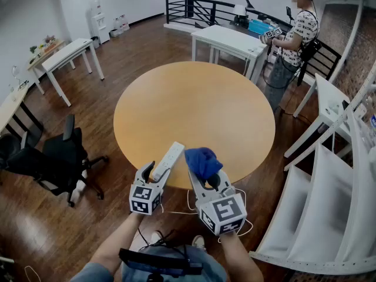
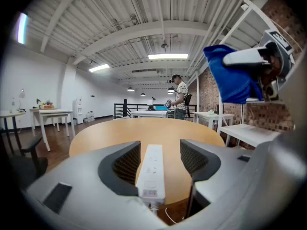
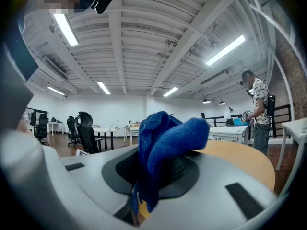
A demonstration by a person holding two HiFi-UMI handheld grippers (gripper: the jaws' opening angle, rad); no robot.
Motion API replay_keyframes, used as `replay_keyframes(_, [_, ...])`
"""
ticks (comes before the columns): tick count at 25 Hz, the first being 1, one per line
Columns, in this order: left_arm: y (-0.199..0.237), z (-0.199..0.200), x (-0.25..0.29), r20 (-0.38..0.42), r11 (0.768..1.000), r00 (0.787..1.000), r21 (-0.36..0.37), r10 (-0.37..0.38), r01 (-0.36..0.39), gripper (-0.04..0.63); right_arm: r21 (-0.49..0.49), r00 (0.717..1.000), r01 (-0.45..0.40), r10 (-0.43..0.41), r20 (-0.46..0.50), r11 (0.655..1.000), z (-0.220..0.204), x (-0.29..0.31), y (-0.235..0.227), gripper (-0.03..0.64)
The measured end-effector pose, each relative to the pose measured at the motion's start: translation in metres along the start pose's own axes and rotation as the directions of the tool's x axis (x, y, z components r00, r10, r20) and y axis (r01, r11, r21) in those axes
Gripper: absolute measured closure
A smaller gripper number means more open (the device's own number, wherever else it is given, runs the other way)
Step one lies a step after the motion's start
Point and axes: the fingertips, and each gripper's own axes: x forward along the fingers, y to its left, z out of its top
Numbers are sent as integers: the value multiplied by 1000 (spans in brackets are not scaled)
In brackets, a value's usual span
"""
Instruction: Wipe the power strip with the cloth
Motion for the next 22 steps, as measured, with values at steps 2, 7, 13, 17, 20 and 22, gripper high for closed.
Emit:
replay_keyframes(2, [6,-20,10,-51,1000,999,-2,0,0,321,3,1000,12,-12,-8,1000,-1,2,-3,549])
replay_keyframes(7, [22,-56,24,-134,1000,991,0,30,-30,251,13,999,23,-22,-29,1000,-10,6,-7,549])
replay_keyframes(13, [24,-80,45,-205,999,978,-3,35,-36,249,5,999,26,-26,-47,1000,-15,8,-13,549])
replay_keyframes(17, [22,-91,56,-251,999,967,14,42,-40,249,10,998,40,-40,-56,999,-18,9,-20,549])
replay_keyframes(20, [24,-94,60,-266,998,962,20,68,-65,235,12,997,44,-43,-57,999,-19,10,-23,549])
replay_keyframes(22, [24,-94,62,-275,997,959,21,73,-70,233,18,997,48,-47,-53,999,-21,11,-27,549])
